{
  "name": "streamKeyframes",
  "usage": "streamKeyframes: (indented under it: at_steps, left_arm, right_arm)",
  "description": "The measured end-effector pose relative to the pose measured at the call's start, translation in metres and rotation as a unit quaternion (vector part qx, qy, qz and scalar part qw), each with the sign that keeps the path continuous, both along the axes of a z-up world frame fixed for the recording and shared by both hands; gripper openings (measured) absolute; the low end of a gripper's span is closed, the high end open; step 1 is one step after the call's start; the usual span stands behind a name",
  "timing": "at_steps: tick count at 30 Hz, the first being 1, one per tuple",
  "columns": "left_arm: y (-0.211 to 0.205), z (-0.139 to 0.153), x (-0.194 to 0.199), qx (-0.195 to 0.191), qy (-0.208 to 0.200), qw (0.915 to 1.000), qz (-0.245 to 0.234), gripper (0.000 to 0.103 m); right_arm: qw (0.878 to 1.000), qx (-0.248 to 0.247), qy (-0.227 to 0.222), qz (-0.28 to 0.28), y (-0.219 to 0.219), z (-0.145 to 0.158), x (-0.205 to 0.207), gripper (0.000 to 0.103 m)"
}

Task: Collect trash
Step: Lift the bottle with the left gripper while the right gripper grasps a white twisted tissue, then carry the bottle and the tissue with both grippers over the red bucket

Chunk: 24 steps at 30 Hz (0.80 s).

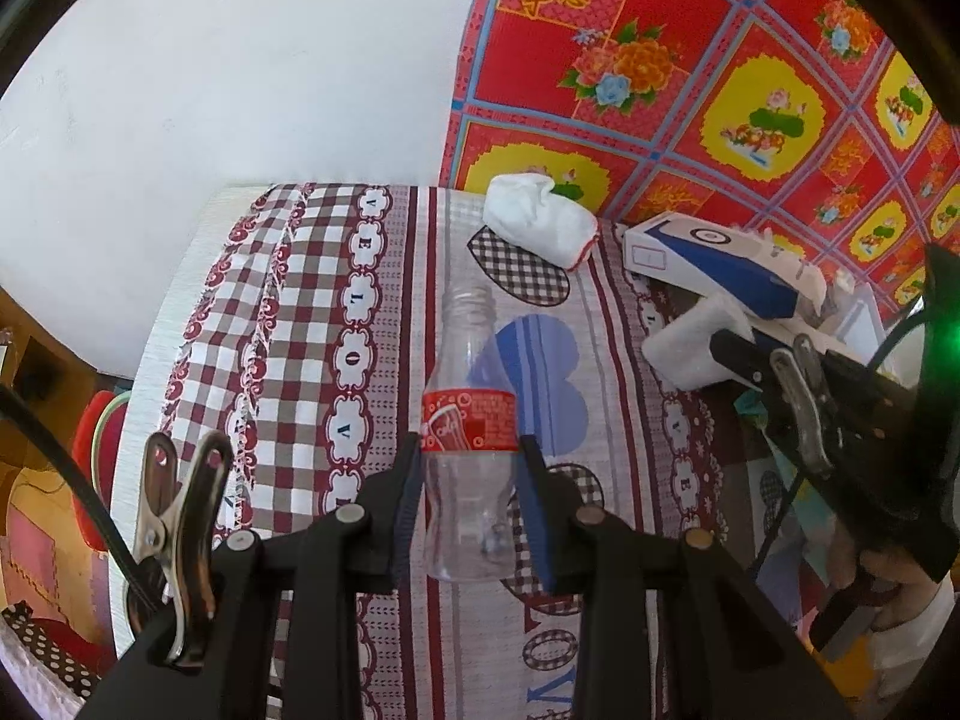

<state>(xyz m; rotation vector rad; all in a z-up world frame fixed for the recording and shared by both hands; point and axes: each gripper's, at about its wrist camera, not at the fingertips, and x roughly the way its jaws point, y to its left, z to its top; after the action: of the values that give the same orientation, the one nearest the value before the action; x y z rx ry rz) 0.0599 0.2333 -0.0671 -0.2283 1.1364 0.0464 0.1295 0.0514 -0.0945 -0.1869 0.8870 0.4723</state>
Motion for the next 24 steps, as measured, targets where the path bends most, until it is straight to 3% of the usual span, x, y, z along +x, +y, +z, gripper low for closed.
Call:
streamKeyframes:
  at_steps: [24]
  left_arm:
    - [0.035,0.016,-0.030,-0.029,-0.025,0.9967,-0.072,0.032]
  right_arm:
    - [0.992,0.096,0.010,-0.084,0.023,0.029,-0.088,0.012]
